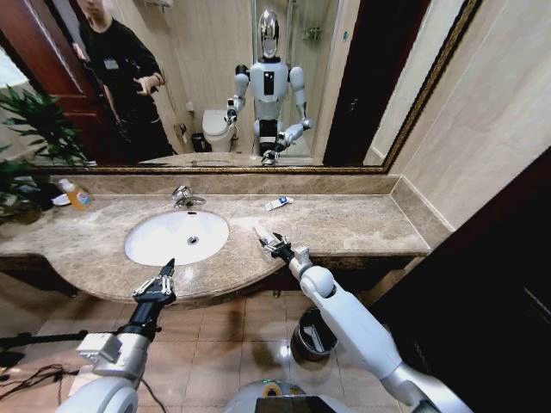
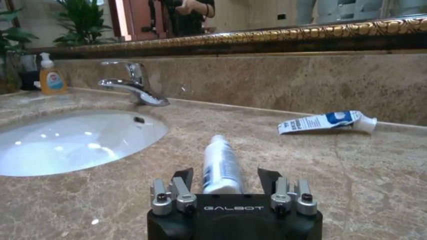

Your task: Pick up the trash from the sink and place it in the trash bin.

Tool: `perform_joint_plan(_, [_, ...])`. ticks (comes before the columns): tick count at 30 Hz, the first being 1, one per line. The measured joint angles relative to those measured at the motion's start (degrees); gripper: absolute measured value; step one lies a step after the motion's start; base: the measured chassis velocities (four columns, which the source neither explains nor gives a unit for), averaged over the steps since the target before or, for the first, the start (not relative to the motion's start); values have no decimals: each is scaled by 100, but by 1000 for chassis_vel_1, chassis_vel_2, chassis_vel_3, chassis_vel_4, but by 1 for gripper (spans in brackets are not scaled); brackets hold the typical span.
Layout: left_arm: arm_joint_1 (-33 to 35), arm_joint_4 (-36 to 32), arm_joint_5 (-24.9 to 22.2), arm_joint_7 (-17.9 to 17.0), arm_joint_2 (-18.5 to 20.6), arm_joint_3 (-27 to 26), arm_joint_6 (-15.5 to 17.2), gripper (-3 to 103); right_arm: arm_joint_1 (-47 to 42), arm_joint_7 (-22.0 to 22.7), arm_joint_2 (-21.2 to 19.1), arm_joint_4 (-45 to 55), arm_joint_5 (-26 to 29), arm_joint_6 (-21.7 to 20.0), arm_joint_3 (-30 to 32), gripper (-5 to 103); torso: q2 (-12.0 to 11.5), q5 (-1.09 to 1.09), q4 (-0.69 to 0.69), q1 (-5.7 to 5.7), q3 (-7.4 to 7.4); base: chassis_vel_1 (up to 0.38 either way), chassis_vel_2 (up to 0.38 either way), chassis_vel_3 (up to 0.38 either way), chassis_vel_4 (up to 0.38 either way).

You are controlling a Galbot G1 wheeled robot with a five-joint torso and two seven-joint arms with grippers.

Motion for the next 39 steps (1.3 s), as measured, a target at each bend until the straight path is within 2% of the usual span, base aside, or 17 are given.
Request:
perform_joint_plan(18, [0,0,0,0,0,0,0,0,-104,0,22,4,-40,5,8,63,0,0,0,0,0,0,0,0,0])
perform_joint_plan(19, [0,0,0,0,0,0,0,0,-104,2,21,5,-41,5,9,56,0,0,0,0,0,0,0,0,0])
perform_joint_plan(20, [0,0,0,0,0,0,0,0,-104,2,21,5,-41,5,9,56,0,0,0,0,0,0,0,0,0])
perform_joint_plan(21, [0,0,0,0,0,0,0,0,-105,3,24,5,-42,7,10,47,0,0,0,0,0,0,0,0,0])
perform_joint_plan(22, [0,0,0,0,0,0,0,0,-105,3,24,5,-42,7,10,47,0,0,0,0,0,0,0,0,0])
perform_joint_plan(23, [0,0,0,0,0,0,0,0,-108,4,27,5,-43,12,10,41,0,0,0,0,0,0,0,0,0])
perform_joint_plan(24, [0,0,0,0,0,0,0,0,-115,5,32,4,-46,21,11,41,0,0,0,0,0,0,0,0,0])
perform_joint_plan(25, [0,0,0,0,0,0,0,0,-123,5,34,1,-51,33,12,37,0,0,0,0,0,0,0,0,0])
perform_joint_plan(29, [0,0,0,0,0,0,0,0,-139,6,35,-2,-64,56,19,28,0,0,0,0,0,0,0,0,0])
perform_joint_plan(39, [0,0,0,0,0,0,0,0,-265,83,-3,234,-52,83,157,28,0,0,0,0,0,0,0,0,0])
